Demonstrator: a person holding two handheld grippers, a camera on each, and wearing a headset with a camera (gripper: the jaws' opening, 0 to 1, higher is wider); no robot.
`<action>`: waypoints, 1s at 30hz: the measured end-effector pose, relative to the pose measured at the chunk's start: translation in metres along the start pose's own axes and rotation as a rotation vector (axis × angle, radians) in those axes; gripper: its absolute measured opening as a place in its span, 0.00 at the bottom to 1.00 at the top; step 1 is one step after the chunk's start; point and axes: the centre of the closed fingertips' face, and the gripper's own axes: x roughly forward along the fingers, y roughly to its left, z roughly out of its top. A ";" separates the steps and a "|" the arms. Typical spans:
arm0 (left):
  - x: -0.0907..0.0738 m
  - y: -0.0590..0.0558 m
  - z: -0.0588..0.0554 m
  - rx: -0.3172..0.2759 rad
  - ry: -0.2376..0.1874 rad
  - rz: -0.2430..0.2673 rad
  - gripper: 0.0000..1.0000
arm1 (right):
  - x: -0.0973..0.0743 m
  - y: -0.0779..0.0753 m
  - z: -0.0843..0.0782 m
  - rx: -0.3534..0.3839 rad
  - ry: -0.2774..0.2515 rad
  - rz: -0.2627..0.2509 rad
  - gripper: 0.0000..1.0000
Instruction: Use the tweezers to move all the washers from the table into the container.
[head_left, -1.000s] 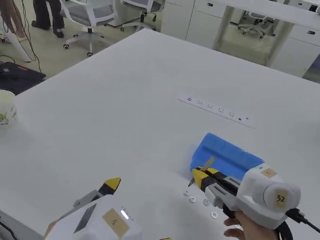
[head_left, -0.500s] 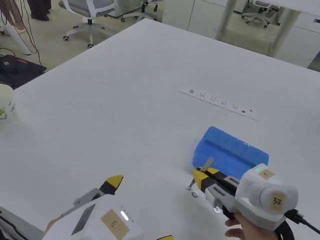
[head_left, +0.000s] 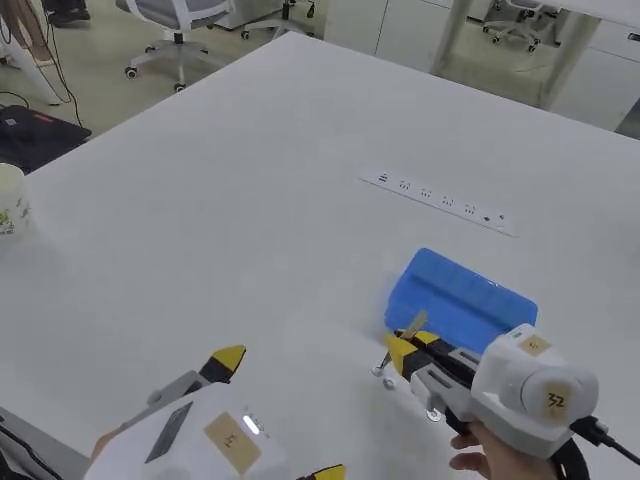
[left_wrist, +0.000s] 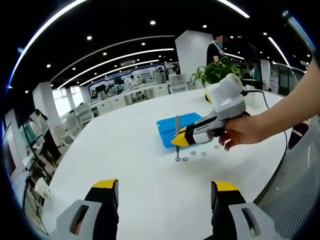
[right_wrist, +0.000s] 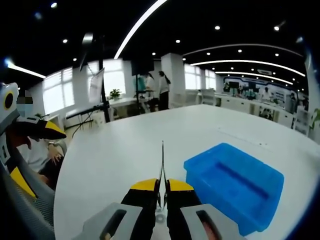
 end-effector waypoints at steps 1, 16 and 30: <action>0.000 0.000 0.000 0.000 0.001 0.000 0.76 | 0.000 0.000 0.000 -0.001 0.000 0.001 0.03; 0.000 0.000 -0.002 0.007 0.010 0.001 0.75 | -0.001 0.002 -0.002 0.011 -0.021 0.003 0.03; 0.000 0.001 -0.003 0.009 0.013 0.009 0.75 | 0.000 0.003 -0.003 -0.037 -0.030 -0.004 0.02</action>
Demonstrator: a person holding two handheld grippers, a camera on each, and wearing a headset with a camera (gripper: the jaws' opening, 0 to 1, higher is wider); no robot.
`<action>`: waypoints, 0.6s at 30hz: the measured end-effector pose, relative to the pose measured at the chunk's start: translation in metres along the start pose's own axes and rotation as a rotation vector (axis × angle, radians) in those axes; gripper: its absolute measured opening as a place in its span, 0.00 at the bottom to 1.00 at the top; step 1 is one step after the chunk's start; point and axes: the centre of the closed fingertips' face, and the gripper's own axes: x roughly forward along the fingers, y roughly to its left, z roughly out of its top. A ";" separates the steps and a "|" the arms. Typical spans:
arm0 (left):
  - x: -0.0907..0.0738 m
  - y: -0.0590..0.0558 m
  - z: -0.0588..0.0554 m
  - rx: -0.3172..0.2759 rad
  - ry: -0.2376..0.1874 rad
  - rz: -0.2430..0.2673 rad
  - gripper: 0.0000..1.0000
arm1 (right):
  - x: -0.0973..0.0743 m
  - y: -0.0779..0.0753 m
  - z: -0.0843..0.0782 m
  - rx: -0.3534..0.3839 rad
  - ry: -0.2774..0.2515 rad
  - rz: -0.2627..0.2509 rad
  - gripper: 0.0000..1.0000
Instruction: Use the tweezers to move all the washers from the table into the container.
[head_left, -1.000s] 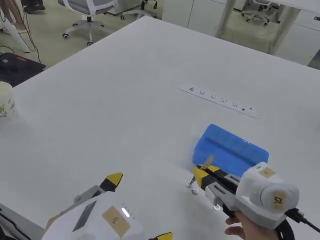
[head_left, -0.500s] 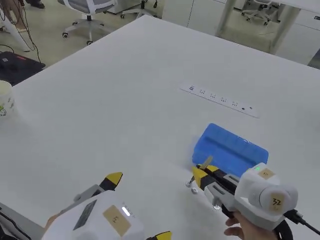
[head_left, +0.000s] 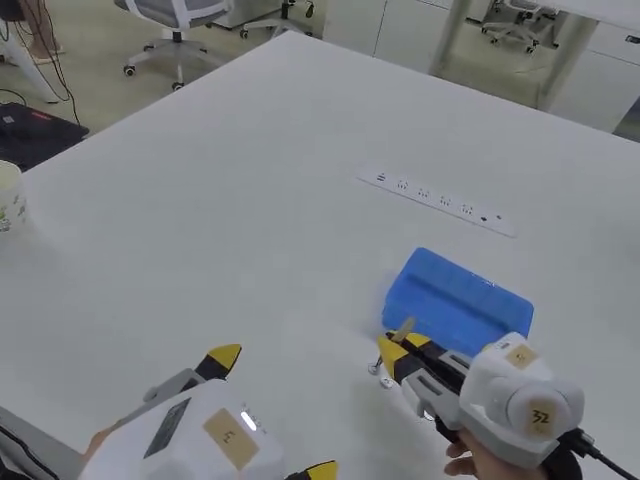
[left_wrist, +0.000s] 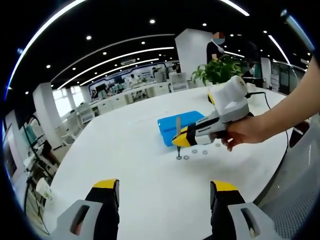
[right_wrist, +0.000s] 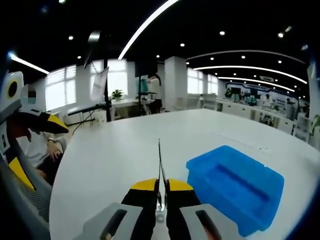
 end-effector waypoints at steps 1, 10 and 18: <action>0.000 0.000 0.000 -0.001 0.001 0.001 0.75 | -0.001 -0.002 0.000 0.004 0.001 -0.007 0.02; 0.000 0.001 0.000 -0.002 -0.003 0.005 0.75 | 0.003 0.000 0.002 -0.032 0.058 0.021 0.00; 0.000 0.001 0.000 0.000 -0.002 0.005 0.75 | 0.001 -0.004 0.001 0.046 0.076 0.017 0.03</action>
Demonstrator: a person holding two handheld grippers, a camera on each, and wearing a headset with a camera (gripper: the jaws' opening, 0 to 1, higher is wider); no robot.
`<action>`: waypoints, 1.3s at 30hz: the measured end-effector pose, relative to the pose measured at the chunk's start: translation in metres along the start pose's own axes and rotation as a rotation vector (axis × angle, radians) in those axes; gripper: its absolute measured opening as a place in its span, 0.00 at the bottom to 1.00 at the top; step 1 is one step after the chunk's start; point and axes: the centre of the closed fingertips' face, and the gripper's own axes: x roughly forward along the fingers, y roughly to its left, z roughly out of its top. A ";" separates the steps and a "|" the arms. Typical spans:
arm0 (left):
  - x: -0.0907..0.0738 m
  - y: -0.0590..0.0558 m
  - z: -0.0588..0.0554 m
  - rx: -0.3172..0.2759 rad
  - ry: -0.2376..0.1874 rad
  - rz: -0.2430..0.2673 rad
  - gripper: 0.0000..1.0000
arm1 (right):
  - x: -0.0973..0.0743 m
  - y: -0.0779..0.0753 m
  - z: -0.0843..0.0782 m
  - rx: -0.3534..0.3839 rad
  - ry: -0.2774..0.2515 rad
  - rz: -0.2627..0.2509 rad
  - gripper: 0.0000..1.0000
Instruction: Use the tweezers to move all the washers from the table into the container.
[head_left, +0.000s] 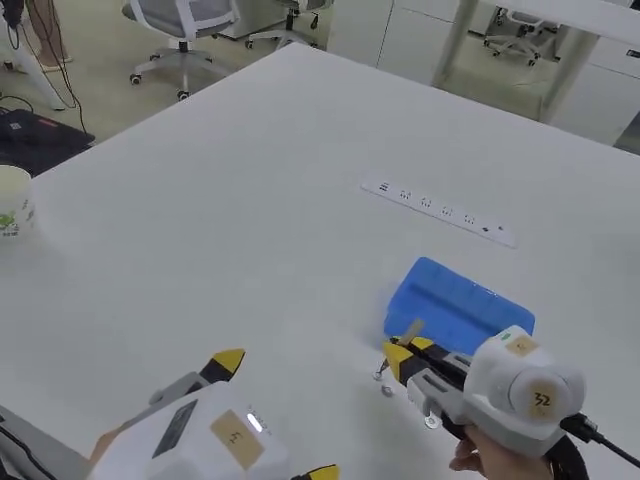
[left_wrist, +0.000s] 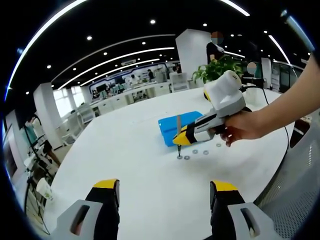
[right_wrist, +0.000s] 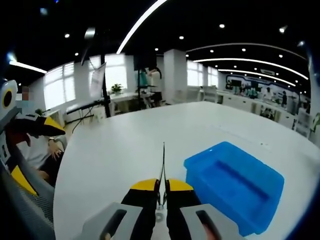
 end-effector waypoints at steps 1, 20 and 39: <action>0.000 0.000 0.000 0.001 0.001 -0.001 0.75 | 0.000 -0.001 0.000 -0.008 -0.003 -0.002 0.03; 0.000 0.001 -0.002 0.007 0.010 0.005 0.74 | -0.001 -0.002 0.000 -0.051 -0.012 -0.022 0.03; 0.001 0.000 -0.004 0.014 0.022 0.008 0.73 | -0.008 -0.006 -0.009 -0.037 -0.033 -0.021 0.03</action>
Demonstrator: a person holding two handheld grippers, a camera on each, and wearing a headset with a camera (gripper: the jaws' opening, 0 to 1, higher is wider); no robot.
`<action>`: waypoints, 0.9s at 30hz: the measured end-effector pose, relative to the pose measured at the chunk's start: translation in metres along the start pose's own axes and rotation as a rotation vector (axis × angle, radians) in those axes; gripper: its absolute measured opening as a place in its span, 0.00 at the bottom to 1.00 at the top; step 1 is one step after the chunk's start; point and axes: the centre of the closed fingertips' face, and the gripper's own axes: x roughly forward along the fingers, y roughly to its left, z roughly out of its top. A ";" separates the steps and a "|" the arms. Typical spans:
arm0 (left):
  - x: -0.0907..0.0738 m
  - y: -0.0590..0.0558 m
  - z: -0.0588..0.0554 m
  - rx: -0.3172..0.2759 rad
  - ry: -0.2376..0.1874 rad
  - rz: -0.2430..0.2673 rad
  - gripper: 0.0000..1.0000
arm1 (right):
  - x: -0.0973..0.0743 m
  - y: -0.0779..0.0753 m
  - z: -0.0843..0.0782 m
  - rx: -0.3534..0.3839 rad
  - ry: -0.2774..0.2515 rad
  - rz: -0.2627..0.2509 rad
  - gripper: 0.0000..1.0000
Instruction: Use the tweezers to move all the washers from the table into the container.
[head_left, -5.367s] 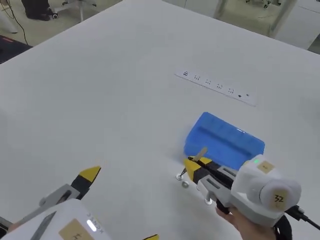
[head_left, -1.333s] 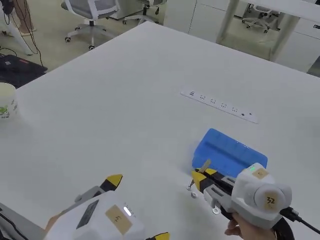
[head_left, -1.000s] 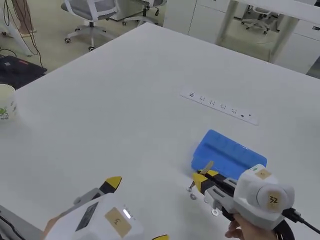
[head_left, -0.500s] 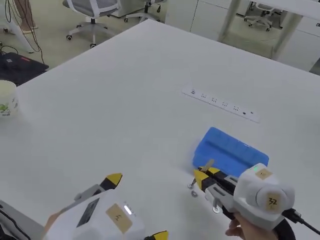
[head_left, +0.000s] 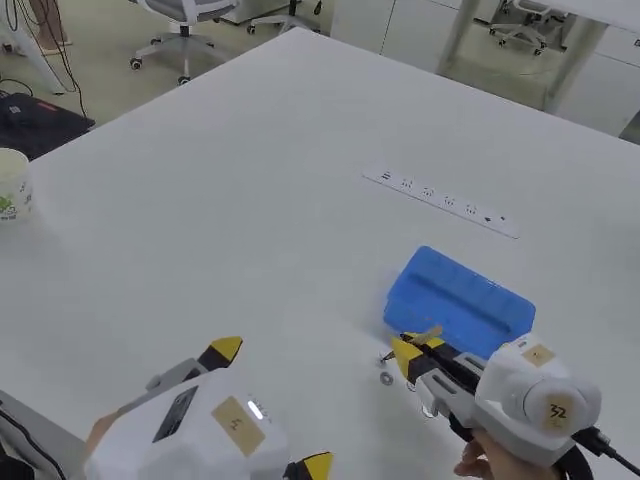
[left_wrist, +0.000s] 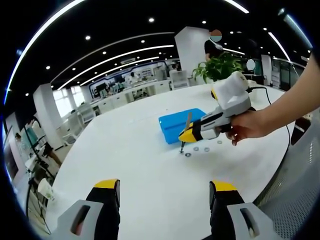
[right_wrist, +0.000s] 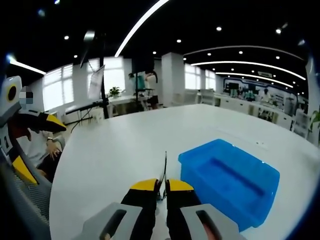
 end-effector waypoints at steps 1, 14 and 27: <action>0.000 0.000 0.000 0.000 0.000 0.000 0.73 | 0.000 0.001 0.000 -0.009 0.004 0.002 0.03; 0.000 -0.001 0.000 0.000 -0.003 -0.007 0.72 | 0.003 0.002 0.002 -0.029 0.045 -0.012 0.01; 0.001 -0.005 -0.002 0.013 0.009 -0.030 0.74 | -0.016 -0.008 0.027 0.081 -0.001 -0.065 0.01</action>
